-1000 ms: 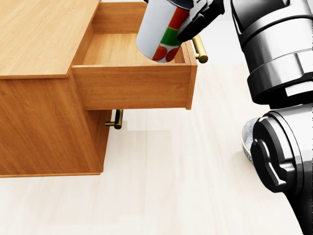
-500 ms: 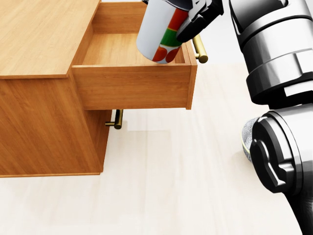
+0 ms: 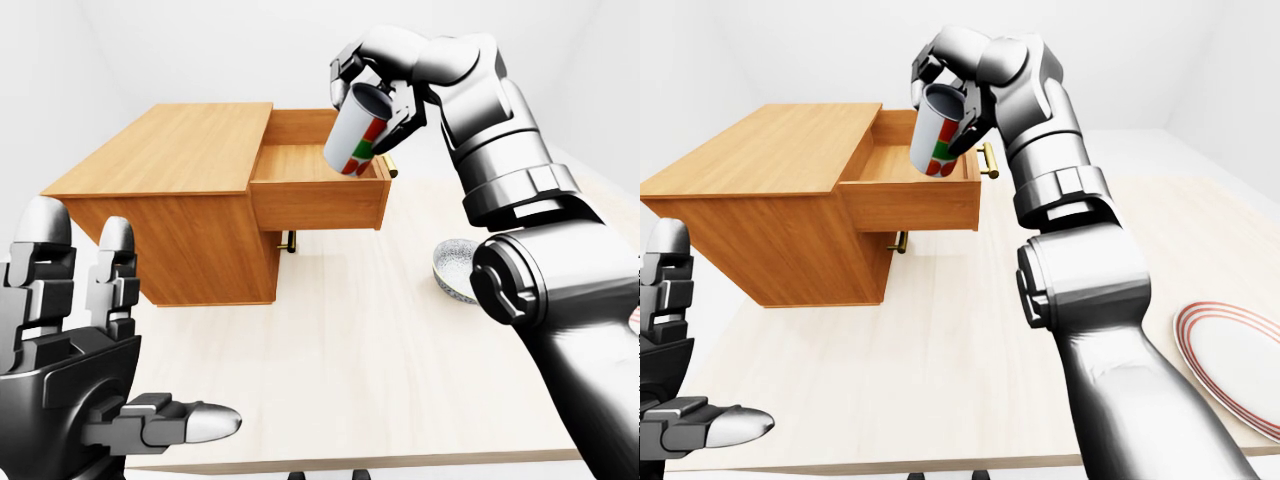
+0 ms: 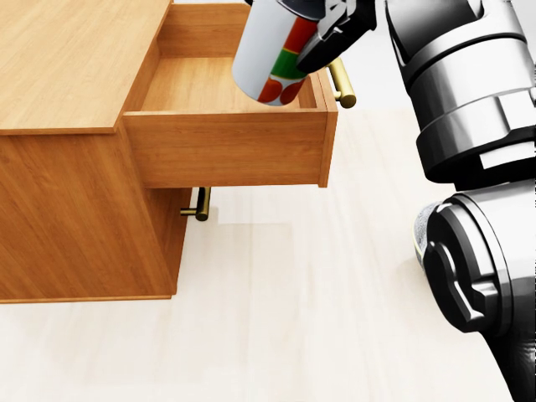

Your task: Put the ketchup in the top drawer of the cabinet.

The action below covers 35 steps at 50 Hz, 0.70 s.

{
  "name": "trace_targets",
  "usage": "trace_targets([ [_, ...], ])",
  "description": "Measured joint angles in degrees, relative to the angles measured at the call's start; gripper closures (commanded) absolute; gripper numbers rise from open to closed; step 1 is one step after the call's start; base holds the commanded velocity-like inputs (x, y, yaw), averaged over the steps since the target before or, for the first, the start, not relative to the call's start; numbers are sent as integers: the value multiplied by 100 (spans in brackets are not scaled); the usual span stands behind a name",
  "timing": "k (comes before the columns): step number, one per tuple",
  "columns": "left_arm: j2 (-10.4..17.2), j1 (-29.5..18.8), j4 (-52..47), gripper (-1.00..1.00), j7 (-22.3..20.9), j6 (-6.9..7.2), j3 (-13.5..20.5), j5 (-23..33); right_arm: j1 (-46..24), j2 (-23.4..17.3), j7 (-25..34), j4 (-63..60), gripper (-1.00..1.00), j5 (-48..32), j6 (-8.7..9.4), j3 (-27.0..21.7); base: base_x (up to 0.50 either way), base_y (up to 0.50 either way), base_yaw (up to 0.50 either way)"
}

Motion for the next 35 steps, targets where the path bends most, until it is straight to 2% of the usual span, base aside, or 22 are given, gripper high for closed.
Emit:
trace_targets([
  [21,72,36,0,-100,57,0,-3,-89,130,31,-878,41,100,-116,0,-32,0,0,0],
  [35,92,58,0,-100,64,0,-1,-121,152,48,-1227,46,100,-198,0,-30,0,0,0],
])
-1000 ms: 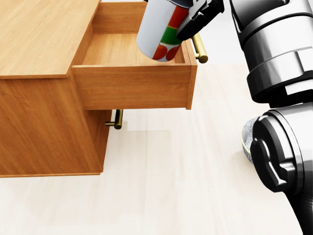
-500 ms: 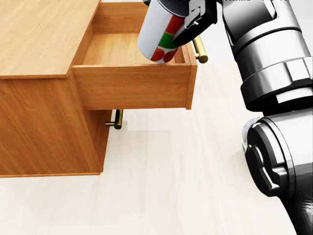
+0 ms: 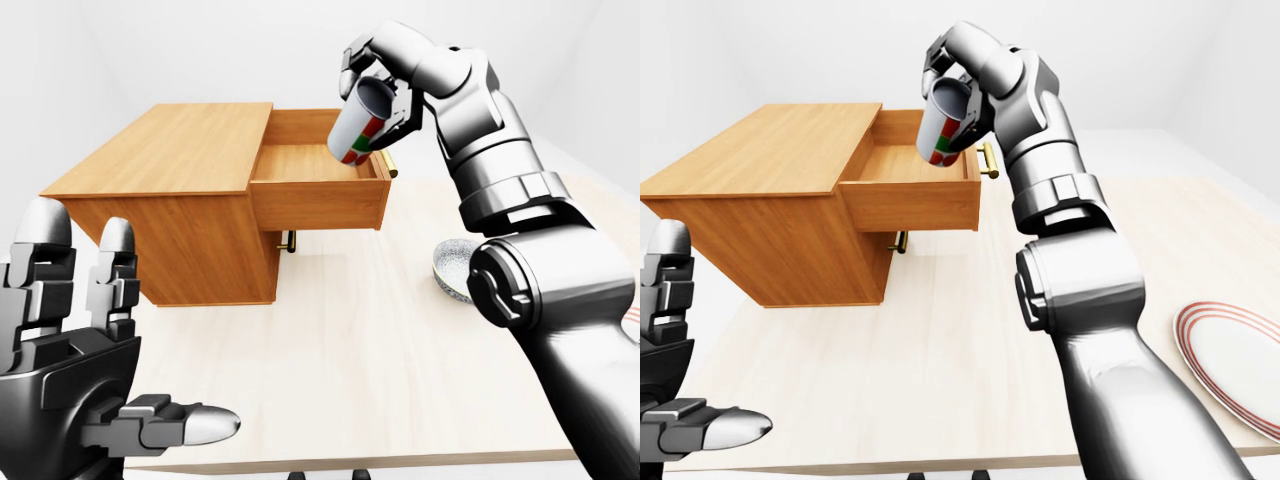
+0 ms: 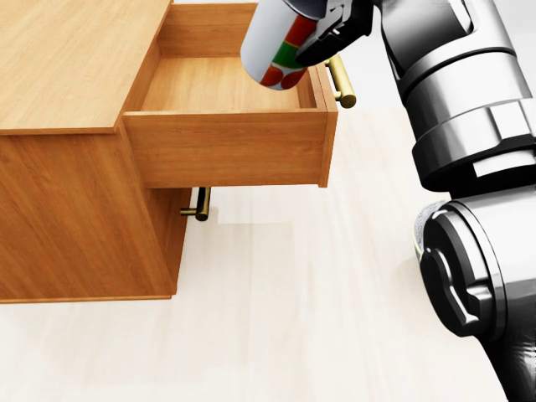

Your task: Put the ketchup in the top drawer of the cabinet.

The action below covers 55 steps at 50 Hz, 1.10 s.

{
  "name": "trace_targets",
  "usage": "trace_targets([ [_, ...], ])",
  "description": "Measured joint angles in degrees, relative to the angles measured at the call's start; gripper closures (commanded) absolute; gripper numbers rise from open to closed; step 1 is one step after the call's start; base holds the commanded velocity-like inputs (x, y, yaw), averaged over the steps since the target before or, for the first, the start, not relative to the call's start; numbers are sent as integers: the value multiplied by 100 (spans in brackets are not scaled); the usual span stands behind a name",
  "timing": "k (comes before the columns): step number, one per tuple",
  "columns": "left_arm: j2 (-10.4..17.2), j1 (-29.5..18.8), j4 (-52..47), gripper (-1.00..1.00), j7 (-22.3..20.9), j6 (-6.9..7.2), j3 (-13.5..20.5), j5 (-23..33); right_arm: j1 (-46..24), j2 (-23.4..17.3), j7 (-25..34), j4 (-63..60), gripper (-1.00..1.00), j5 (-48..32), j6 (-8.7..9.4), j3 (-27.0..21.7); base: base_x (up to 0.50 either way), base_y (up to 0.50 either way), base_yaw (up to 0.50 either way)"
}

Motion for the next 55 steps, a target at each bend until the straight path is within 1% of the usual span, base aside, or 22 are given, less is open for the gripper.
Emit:
trace_targets([
  [16,28,15,0,-100,14,0,33,-68,263,88,-284,37,100,-76,0,-9,0,0,0],
  [29,53,3,0,-100,39,0,47,-100,441,158,-297,57,100,-93,0,-15,0,0,0],
  [39,158,23,0,-100,145,0,56,-219,471,176,-299,39,100,-116,0,-48,0,0,0],
  [46,145,21,0,-100,133,0,59,-214,483,183,-303,27,100,-131,-1,-70,0,0,0],
  [47,144,19,0,-100,132,0,58,-213,484,184,-303,26,92,-132,0,-73,0,0,0],
  [48,143,18,0,-100,131,0,56,-210,484,182,-308,23,65,-136,0,-77,0,0,0],
  [49,140,18,0,-100,128,0,53,-206,487,181,-309,23,26,-134,0,-76,0,0,0],
  [50,138,19,0,-100,126,0,51,-202,493,183,-305,22,-79,-127,0,-73,0,0,0],
  [51,137,21,0,-100,123,0,49,-200,499,186,-300,21,-100,-120,0,-67,0,0,0],
  [55,140,22,0,-100,124,0,52,-205,519,196,-281,18,-100,-102,0,-53,0,0,0],
])
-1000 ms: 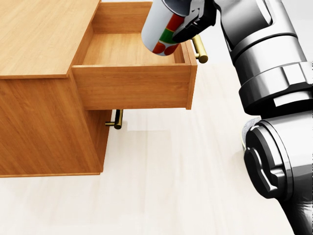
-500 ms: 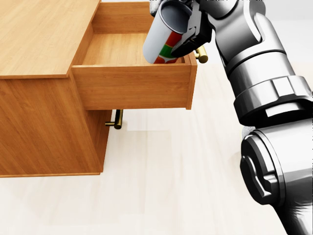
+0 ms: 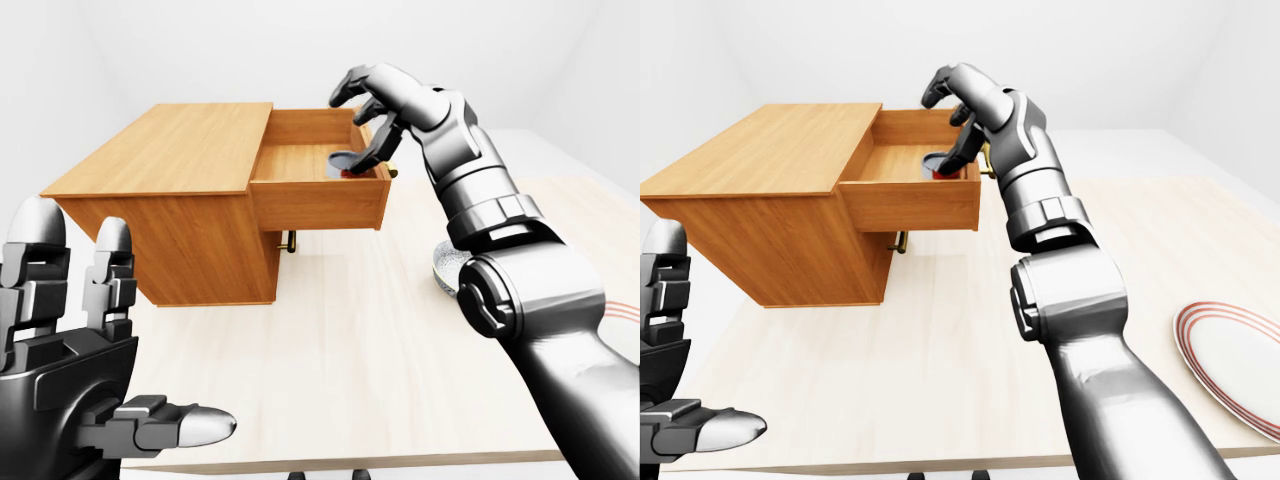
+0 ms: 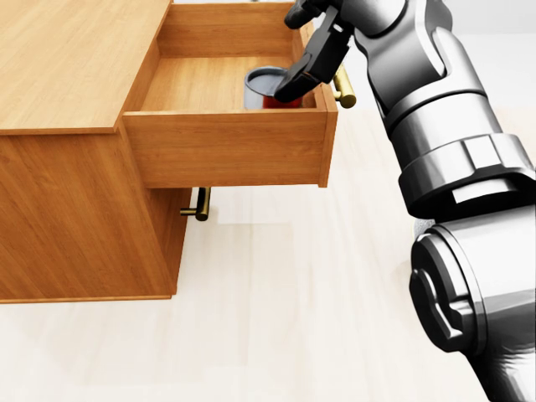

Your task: Put the ketchup in the top drawer of the cabinet.

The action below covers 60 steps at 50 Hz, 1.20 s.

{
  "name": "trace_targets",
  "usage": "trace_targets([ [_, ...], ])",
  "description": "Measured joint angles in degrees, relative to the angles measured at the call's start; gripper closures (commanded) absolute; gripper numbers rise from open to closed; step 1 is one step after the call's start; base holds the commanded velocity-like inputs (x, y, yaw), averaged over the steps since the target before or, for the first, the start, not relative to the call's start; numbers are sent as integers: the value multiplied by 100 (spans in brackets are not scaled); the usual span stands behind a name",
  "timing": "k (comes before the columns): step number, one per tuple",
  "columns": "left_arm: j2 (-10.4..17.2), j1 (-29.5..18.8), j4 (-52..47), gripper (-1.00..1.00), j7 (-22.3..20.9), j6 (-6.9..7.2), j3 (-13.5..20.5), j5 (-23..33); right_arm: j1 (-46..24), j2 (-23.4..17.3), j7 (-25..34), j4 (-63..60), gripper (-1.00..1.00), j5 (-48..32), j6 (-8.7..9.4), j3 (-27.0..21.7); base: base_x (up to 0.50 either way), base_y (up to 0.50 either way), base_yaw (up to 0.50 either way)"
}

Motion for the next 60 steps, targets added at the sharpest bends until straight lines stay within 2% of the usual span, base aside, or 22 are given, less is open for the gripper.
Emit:
trace_targets([
  [29,13,9,0,-100,11,0,-5,-11,-148,-72,112,-28,-100,4,0,35,0,0,0],
  [40,-22,-13,0,-100,-22,0,25,-1,-707,-249,411,-80,-100,-54,0,61,0,0,0],
  [60,128,11,0,-100,118,0,86,-213,-1769,-642,1179,-441,-100,-27,0,53,0,0,0],
])
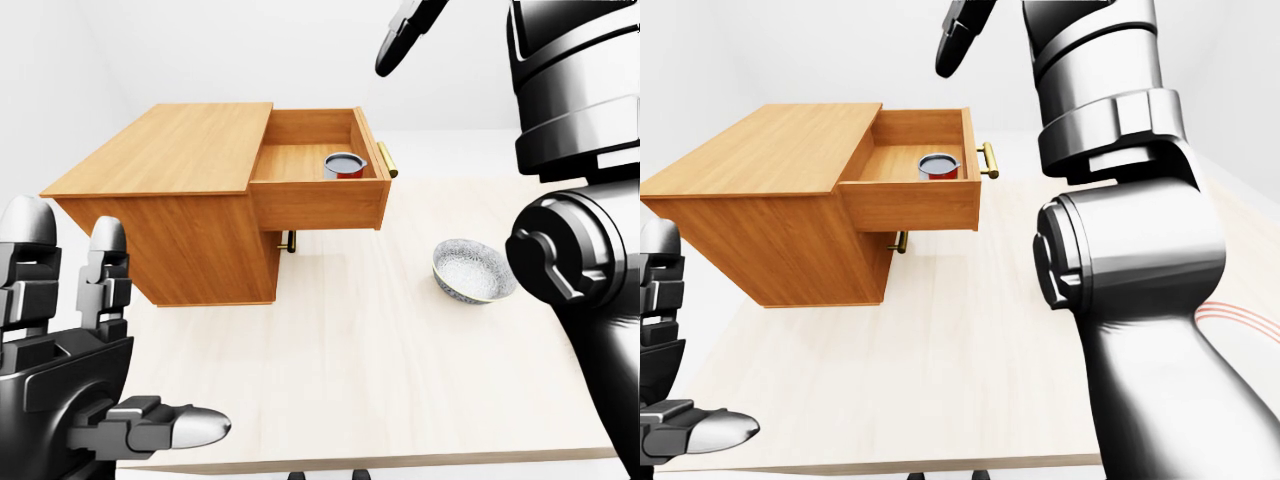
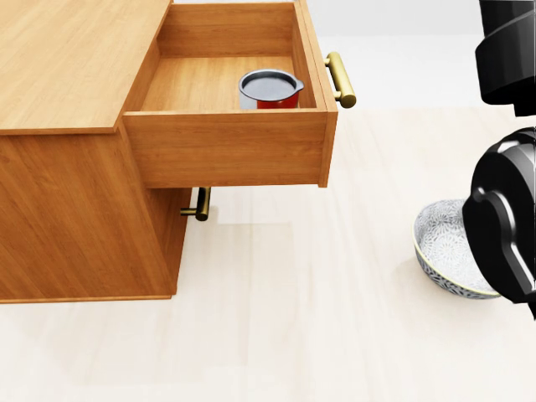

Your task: Put the ketchup in the top drawer of the cabinet.

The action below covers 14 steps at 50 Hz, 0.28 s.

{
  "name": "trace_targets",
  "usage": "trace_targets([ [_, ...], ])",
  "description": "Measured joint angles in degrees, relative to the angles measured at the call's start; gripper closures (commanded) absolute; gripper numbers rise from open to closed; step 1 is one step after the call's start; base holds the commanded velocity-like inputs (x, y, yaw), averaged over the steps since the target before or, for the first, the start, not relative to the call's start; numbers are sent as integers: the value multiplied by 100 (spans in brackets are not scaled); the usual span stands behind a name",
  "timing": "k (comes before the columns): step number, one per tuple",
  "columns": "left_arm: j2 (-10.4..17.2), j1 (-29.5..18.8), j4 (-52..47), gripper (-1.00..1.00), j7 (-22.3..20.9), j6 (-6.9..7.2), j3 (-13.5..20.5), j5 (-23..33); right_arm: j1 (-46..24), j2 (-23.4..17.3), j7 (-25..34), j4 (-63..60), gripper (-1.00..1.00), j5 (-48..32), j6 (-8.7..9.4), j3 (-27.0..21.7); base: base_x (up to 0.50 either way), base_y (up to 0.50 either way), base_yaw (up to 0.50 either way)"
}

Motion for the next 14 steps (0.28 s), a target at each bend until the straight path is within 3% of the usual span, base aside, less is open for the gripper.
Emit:
trace_targets([
  [7,56,48,0,-100,50,0,-10,-60,136,-132,239,-998,-100,115,0,5,0,0,0],
  [14,88,91,0,-100,74,0,-28,-89,1128,-224,647,-3330,-100,-66,0,41,0,0,0],
])
